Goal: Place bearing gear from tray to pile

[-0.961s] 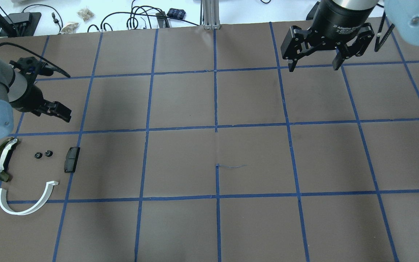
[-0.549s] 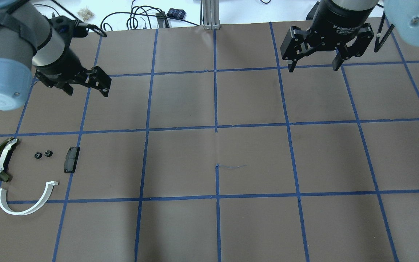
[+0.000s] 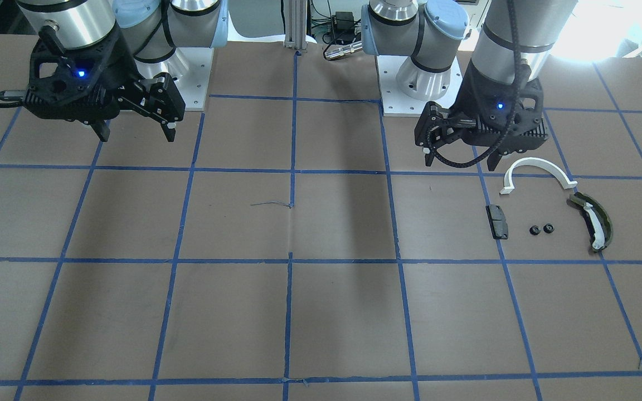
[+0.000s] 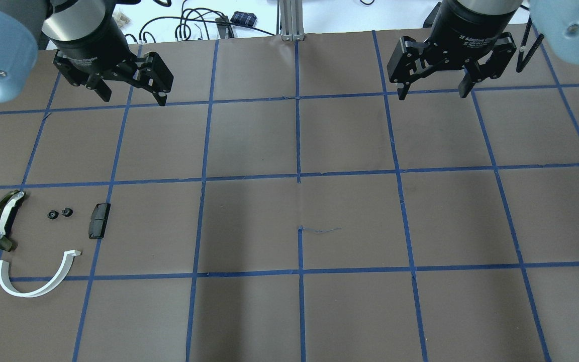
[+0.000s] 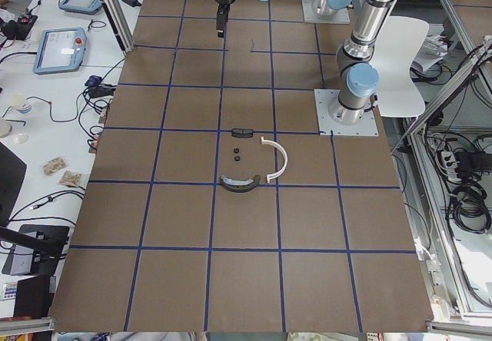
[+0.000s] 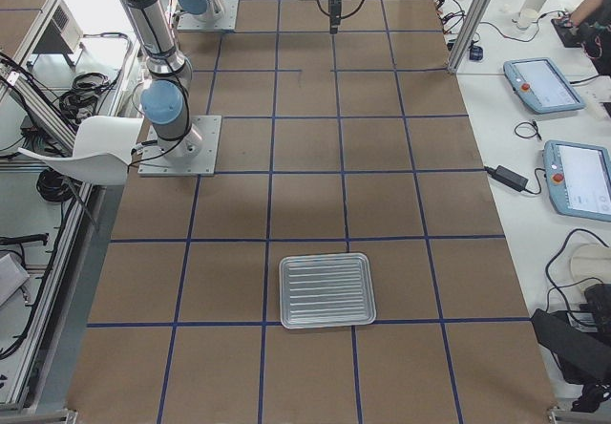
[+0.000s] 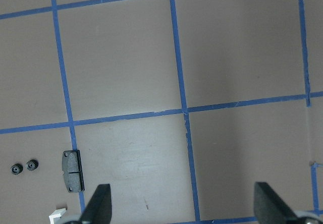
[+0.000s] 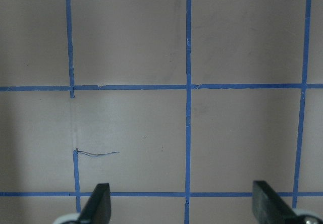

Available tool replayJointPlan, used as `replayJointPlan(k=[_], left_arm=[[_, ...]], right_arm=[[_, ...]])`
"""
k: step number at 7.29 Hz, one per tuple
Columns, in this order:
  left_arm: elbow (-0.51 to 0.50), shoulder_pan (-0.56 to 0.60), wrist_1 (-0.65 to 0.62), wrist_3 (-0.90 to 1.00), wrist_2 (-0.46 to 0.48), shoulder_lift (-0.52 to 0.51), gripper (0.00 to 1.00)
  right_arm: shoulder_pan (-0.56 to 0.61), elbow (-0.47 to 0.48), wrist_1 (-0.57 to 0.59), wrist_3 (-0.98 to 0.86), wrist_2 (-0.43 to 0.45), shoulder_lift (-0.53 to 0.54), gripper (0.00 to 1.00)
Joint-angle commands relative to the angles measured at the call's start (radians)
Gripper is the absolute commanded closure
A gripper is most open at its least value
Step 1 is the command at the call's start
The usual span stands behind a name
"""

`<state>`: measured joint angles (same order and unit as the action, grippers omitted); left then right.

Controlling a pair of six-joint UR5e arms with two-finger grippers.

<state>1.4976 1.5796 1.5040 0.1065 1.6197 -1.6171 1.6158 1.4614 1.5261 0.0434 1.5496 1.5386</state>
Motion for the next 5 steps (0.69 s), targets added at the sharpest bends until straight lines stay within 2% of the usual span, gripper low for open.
replayJointPlan(k=[1,5], left_arm=[[-0.023,-0.004,0.030,-0.001,-0.001,-0.003,0.00],[0.001,-0.004,0.039,-0.010,-0.006,0.008,0.00]], right_arm=[[0.001,-0.001,0.002,0.001,-0.005,0.000,0.00],[0.001,0.001,0.002,0.006,-0.011,0.000,0.00]])
